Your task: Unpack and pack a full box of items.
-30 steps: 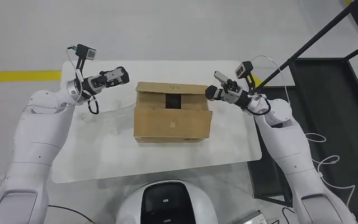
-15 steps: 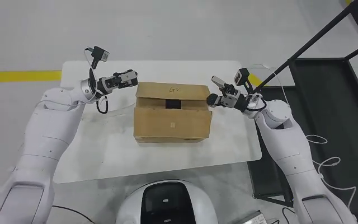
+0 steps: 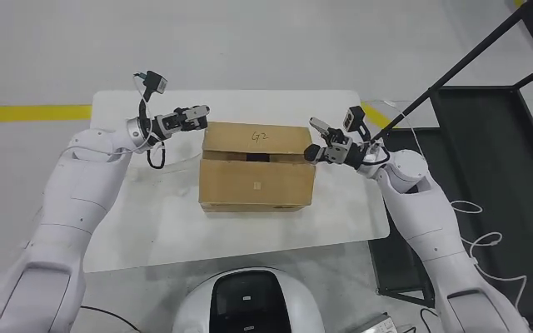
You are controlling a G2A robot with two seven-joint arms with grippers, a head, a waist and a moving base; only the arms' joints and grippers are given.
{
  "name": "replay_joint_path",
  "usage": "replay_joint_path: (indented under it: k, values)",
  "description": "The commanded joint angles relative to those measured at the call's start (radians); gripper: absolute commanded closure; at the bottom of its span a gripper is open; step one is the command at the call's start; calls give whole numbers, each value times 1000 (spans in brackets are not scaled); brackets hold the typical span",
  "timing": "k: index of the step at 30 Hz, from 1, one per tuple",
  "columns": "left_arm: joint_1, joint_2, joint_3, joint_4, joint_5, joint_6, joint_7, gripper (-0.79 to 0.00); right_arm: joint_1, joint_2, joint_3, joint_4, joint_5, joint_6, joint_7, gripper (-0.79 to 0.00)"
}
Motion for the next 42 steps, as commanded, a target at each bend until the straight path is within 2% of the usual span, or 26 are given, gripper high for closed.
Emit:
replay_joint_path:
  k: [1, 9, 15, 21, 28, 31, 34, 42]
  values:
    - [0, -1, -2, 4, 1, 0, 1, -785, 1, -1, 5, -9, 32, 0, 12, -785]
    - [-4, -7, 2, 20, 9, 7, 10, -785, -54, 9, 13, -87, 7, -19, 125, -785]
    - [-9, -12, 2, 31, 4, 5, 5, -785, -116, 10, 37, -135, -49, -147, 32, -785]
    - [-10, -13, -3, 34, 4, 3, -3, -785, -90, 5, 6, -122, -130, -270, 47, -785]
    - [-1, -9, -19, 32, 8, 4, -5, -785, -44, -4, -25, -64, -191, -273, -45, -785]
    - [5, -6, -27, 29, 11, 5, -5, -785, -32, -7, -41, -43, -215, -282, -46, -785]
    - [10, -3, -36, 23, 12, 6, -6, -785, -26, -11, -46, -22, -165, -270, -28, -785]
    - [25, 3, -54, 8, 18, 19, -8, -785, -6, -7, -41, 12, -187, -173, -12, -785]
